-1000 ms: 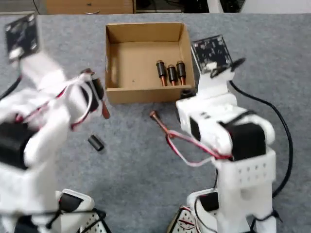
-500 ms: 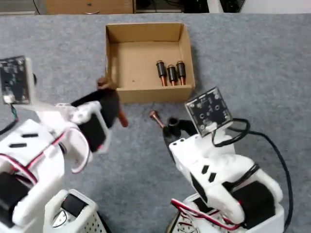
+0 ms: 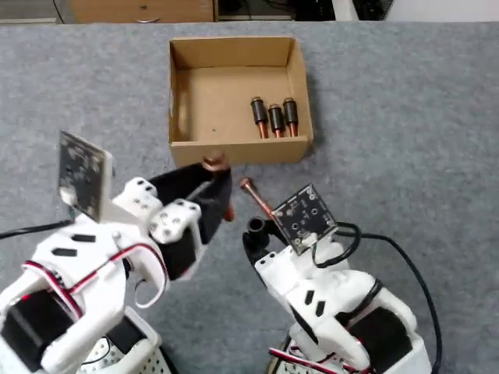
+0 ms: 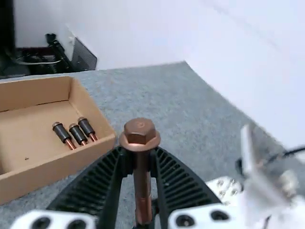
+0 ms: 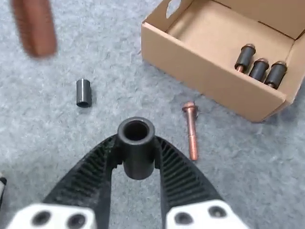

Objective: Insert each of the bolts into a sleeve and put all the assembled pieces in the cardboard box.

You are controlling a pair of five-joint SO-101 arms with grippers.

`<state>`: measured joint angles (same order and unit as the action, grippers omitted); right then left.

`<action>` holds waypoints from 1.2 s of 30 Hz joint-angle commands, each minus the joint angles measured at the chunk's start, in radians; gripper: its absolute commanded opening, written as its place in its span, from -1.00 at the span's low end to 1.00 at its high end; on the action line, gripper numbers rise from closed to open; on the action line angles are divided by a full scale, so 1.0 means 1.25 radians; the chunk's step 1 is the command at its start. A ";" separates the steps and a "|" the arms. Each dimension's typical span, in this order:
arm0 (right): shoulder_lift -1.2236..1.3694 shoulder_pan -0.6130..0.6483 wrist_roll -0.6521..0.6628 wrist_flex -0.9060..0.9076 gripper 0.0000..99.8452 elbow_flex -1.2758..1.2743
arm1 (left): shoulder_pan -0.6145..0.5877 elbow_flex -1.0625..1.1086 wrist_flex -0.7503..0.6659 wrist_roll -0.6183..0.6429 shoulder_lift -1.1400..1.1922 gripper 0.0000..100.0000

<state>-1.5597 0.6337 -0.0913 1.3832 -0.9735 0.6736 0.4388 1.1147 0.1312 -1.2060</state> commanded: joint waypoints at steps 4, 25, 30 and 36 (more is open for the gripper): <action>-0.051 0.012 0.001 -0.023 -1.00 -0.010 | 0.027 0.142 -0.090 -0.044 -0.118 -0.96; -0.074 0.133 -0.088 -0.092 -1.00 -0.019 | 0.023 0.304 -0.187 -0.041 -0.244 -0.96; -0.074 0.136 -0.085 -0.101 -1.00 -0.019 | 0.025 0.311 -0.184 -0.002 -0.260 -0.96; -0.074 0.136 -0.083 -0.098 -1.00 -0.020 | 0.025 0.311 -0.183 0.004 -0.263 -0.96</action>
<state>-1.6441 0.7887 -0.1941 1.2881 -1.0012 0.6981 0.8301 0.9030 0.1281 -1.5282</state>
